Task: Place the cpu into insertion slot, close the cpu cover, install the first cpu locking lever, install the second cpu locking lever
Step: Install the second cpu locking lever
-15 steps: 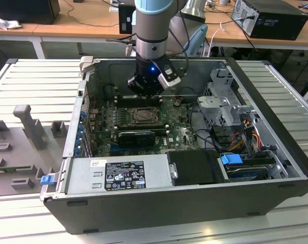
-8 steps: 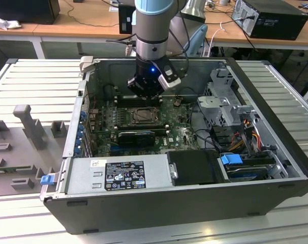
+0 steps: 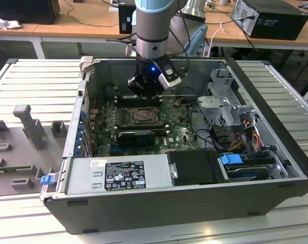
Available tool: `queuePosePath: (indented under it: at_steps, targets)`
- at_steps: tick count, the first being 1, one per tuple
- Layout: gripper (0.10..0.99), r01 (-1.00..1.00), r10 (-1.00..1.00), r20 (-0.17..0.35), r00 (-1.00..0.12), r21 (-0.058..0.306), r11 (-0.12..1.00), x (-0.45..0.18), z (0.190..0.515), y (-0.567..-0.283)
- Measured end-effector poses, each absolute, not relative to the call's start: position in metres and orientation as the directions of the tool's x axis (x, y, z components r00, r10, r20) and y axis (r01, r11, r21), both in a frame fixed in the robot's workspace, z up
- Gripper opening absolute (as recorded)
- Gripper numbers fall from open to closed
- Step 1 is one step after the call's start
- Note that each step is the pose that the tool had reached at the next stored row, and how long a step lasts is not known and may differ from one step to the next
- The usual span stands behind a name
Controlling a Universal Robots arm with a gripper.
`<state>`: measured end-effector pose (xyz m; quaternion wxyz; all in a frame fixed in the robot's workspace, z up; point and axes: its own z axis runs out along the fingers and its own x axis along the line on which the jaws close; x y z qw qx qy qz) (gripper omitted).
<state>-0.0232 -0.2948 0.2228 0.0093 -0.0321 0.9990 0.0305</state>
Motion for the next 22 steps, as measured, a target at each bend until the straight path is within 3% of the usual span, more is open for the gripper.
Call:
queuePosePath:
  at_steps: [22]
  targets:
    - [0.106, -0.065, -0.064, -0.021, -0.998, 0.061, 0.996, -0.023, 0.244, -0.31]
